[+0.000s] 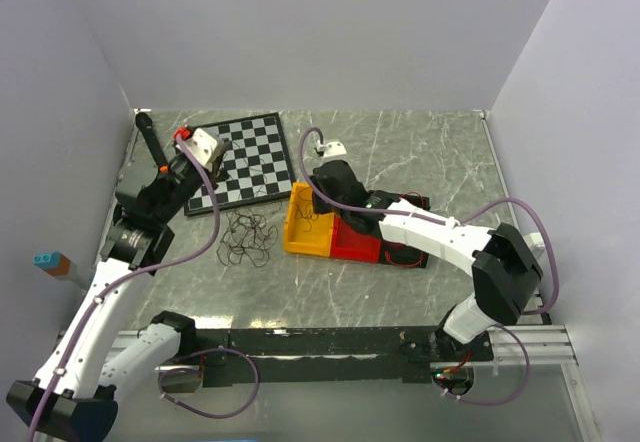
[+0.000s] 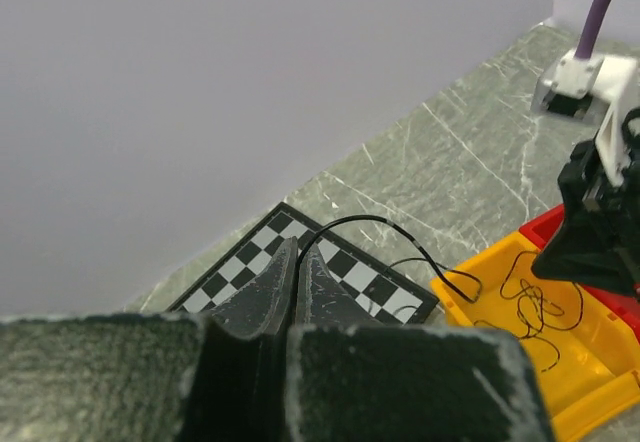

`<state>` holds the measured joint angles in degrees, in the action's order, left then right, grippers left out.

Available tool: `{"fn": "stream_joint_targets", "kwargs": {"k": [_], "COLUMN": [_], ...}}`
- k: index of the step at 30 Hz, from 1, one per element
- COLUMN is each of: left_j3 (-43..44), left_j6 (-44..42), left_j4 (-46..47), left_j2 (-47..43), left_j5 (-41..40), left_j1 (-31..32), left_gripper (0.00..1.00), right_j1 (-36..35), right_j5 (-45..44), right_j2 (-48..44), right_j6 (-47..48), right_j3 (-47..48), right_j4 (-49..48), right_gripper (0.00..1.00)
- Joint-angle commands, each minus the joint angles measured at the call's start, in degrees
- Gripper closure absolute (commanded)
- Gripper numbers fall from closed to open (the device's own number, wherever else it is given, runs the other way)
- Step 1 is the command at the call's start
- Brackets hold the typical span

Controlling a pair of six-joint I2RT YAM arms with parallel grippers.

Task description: Untangle the cables

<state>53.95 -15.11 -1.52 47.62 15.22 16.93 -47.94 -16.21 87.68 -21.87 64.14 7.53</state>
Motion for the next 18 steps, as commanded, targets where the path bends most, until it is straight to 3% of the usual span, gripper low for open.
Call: {"fn": "stream_joint_targets", "kwargs": {"k": [1,3,6,7,12,18], "left_j3": [6.68,10.1,15.02,16.35,20.48,24.79], "left_j6": [1.23,1.4,2.63,3.07,4.48,4.57], "left_j4": [3.63,2.49,-0.67,-1.64,-4.28,-7.44], "left_j2": [1.42,2.48,4.15,4.59,4.33,3.28], "left_j5": [2.53,3.93,6.48,7.36,10.52,18.42], "left_j1": [-0.32,-0.4,-0.32,-0.4,-0.4,-0.32], "left_gripper": [0.99,0.99,0.99,0.99,0.99,0.99], "right_j1": [0.57,0.92,1.8,1.97,2.42,2.33], "right_j5": [0.83,1.61,3.2,3.55,9.25,21.19], "right_j2": [1.53,2.32,1.88,0.75,-7.15,-13.14], "right_j6": [-1.95,-2.3,-2.74,-2.74,0.33,3.41], "right_j3": [0.99,1.07,1.08,0.9,-3.92,-9.81], "right_j4": [-1.29,-1.03,-0.76,-1.2,-8.83,-17.88], "right_gripper": [1.0,0.97,0.49,0.41,0.28,0.26]}}
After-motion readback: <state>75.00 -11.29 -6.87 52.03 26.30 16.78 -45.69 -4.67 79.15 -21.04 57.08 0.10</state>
